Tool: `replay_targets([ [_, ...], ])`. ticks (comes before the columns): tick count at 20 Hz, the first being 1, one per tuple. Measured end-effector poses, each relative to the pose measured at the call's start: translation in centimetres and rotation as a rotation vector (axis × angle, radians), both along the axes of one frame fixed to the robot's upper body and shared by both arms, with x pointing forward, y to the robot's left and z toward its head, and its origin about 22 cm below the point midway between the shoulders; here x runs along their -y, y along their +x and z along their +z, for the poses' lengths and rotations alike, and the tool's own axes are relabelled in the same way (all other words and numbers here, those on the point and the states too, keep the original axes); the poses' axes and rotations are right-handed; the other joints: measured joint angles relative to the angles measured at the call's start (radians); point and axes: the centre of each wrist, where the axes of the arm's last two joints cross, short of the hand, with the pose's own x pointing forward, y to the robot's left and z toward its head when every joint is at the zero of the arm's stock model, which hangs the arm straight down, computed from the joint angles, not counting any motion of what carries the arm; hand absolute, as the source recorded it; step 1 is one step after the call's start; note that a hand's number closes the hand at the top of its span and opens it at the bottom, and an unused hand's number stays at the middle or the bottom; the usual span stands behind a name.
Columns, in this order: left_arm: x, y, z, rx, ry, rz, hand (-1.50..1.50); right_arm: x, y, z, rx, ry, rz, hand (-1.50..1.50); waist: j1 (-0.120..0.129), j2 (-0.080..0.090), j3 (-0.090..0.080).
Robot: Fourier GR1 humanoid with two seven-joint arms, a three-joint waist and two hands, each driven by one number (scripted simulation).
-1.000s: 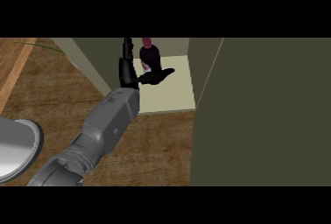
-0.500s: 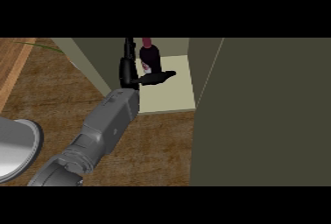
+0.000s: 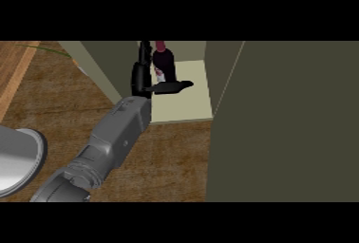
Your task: Pick up the wine, place it into the cabinet and close the cabinet
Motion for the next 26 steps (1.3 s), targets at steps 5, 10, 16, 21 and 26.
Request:
replay_targets([
  [5,-0.1,-0.1,-0.1,0.013,-0.046,-0.015,-1.50,-0.1,-0.1,-0.3,-0.002,0.001,0.007,-1.50,-0.004,-0.005,0.001],
  [10,-0.1,-0.2,-0.2,0.027,-0.087,-0.029,-1.50,-0.3,0.0,0.3,-0.004,0.004,0.003,-1.50,-0.005,-0.010,0.001],
  [16,0.0,-0.5,-0.5,0.025,-0.121,-0.044,-1.50,-0.5,-0.1,0.2,-0.017,0.014,-0.005,-1.50,-0.003,-0.017,0.001],
  [21,-0.4,-2.1,-2.5,0.004,-0.136,-0.035,-1.50,0.0,0.0,0.4,-0.012,-0.004,-0.023,-1.50,0.008,-0.025,0.002],
  [26,0.7,-4.8,-3.9,-0.022,-0.144,-0.044,-1.50,0.2,-0.1,0.5,-0.023,-0.005,-0.043,-1.50,0.032,-0.029,0.002],
])
